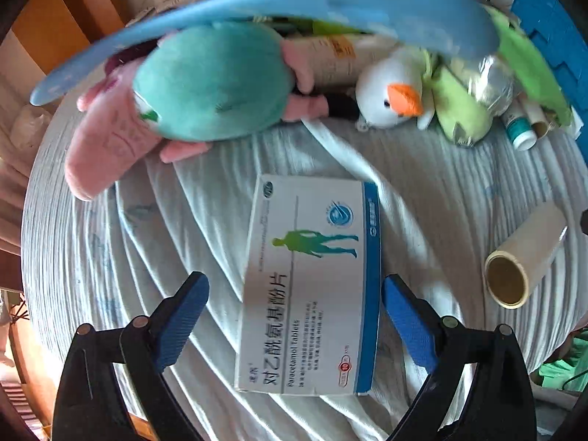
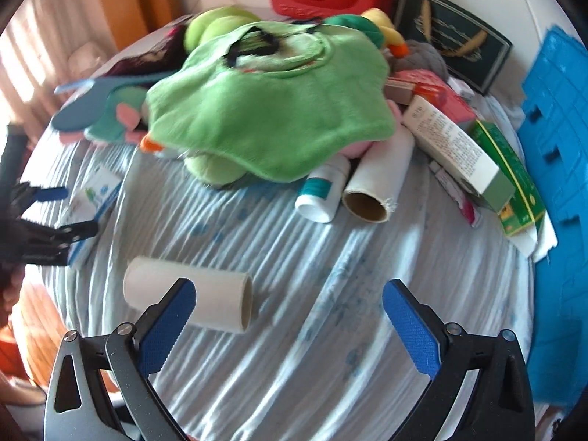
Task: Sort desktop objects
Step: 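Move the left tool to the paracetamol box while the right tool approaches the white paper roll, then grasp the white-blue paracetamol box with the left tool while the right tool grasps the white paper roll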
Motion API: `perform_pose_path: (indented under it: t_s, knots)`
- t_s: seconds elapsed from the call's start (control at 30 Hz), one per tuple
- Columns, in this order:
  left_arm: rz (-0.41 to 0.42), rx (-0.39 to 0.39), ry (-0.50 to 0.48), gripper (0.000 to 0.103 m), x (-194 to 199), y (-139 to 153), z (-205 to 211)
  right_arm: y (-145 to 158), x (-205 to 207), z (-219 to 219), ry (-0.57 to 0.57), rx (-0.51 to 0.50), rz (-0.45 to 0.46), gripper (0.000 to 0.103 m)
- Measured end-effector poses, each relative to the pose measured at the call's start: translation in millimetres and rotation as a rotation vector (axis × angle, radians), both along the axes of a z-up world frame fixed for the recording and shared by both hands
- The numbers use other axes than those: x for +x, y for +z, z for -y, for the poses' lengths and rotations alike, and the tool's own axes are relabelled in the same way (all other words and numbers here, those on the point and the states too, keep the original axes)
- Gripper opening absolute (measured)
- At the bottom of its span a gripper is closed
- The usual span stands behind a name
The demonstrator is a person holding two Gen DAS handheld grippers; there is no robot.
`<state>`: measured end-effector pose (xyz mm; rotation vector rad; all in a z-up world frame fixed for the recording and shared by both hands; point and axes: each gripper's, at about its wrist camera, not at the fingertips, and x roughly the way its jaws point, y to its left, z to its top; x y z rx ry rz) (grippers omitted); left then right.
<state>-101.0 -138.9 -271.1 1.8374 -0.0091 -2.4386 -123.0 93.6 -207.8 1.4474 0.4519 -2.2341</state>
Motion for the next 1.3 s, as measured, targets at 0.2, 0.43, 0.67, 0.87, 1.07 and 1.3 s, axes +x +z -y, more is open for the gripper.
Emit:
perform_pose_path:
  t_s: [0.2,0.43,0.67,0.87,1.07,1.3]
  knots:
    - [-0.056,0.071,0.143,0.074,14.8,-1.0,5.9,-12.1,25.4,26.3,0.224,0.049,0.006,0.103]
    - [-0.051,0.055,0.200,0.074,42.4,-1.3,-8.1,-35.1,32.3,62.1,0.378,0.113,-0.035,0.103]
    - [-0.050,0.034,0.219,0.074,50.3,-0.2,-13.5,-53.8,8.7,78.7,0.358,0.066,0.019,0.103]
    - [-0.106,0.013,0.212,0.074,52.2,14.8,-15.9,-51.7,-32.8,38.6,0.107,-0.152,0.225,0.084]
    - [-0.115,0.016,0.208,0.074,44.3,17.4,-13.5,-25.7,-23.7,40.9,0.195,-0.099,0.143,0.094]
    - [-0.100,0.027,0.213,0.074,43.4,9.9,-8.9,-16.5,-42.6,53.2,0.223,-0.021,0.021,0.083]
